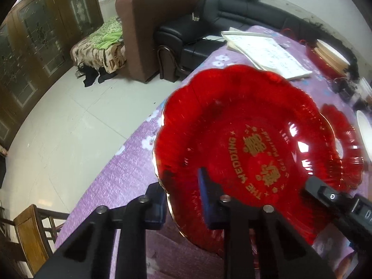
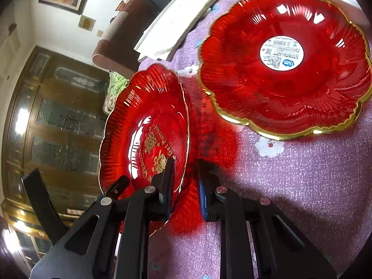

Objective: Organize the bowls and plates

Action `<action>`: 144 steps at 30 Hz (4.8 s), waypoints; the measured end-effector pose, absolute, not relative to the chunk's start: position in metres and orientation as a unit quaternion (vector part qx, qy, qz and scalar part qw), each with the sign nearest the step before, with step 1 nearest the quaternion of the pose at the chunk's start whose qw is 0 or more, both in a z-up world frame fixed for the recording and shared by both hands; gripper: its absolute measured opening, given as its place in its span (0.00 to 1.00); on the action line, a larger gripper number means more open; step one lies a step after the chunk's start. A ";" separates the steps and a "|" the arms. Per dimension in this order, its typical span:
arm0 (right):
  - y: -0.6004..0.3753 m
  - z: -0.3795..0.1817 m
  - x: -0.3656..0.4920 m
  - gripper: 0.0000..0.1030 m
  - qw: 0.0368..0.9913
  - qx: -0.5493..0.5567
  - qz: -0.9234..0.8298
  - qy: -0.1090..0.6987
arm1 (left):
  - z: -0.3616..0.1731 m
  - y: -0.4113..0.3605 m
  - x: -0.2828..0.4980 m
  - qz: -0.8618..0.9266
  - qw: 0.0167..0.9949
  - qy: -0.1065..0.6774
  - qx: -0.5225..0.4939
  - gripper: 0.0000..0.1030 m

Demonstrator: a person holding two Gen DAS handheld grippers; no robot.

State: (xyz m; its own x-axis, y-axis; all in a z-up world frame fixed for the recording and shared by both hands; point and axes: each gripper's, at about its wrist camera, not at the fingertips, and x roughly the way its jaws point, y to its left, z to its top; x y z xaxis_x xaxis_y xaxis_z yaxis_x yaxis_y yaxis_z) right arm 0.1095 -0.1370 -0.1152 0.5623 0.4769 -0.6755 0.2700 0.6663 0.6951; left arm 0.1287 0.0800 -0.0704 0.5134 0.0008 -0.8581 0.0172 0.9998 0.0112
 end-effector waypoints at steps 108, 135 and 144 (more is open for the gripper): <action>-0.088 -0.051 0.030 0.09 0.885 0.230 0.107 0.391 | -0.028 0.106 0.049 -0.035 0.849 0.526 0.032 0.29; -0.163 -0.020 -0.021 0.44 0.959 0.134 0.017 0.250 | 0.008 0.020 0.007 -0.008 0.931 0.344 0.121 0.50; -0.225 -0.013 -0.043 0.44 0.963 0.146 -0.036 0.223 | 0.003 -0.047 0.006 -0.065 0.923 0.352 0.143 0.60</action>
